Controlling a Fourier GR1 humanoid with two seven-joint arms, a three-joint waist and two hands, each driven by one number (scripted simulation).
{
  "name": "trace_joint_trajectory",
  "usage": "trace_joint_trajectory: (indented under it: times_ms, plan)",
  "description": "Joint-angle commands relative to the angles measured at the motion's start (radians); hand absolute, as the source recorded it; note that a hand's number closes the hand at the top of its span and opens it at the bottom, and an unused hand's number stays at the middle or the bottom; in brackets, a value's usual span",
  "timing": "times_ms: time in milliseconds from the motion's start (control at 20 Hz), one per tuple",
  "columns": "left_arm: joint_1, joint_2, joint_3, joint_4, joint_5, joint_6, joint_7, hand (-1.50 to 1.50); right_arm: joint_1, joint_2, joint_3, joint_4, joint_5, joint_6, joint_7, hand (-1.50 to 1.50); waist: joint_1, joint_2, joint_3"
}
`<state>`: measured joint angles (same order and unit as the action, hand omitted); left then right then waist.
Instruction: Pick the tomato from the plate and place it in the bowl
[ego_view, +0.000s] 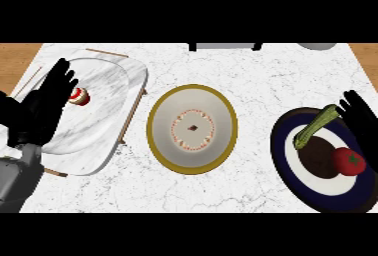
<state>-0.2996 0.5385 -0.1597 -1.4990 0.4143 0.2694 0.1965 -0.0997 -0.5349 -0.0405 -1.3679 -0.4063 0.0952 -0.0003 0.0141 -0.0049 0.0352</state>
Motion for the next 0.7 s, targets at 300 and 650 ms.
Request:
trace_joint_trajectory:
  times_ms: [300,650]
  plan:
    - [-0.003,0.006,0.057,-0.023,-0.041,0.036,-0.11,0.0,-0.195,-0.151,0.122,-0.31,0.178,0.3,-0.156,-1.5,-0.004,-0.048,-0.051]
    - [0.121,-0.022,0.15,0.002,-0.022,-0.006,-0.294,0.0,0.303,-0.045,0.066,-0.488,0.285,0.257,-0.623,-1.5,-0.05,-0.003,-0.035]
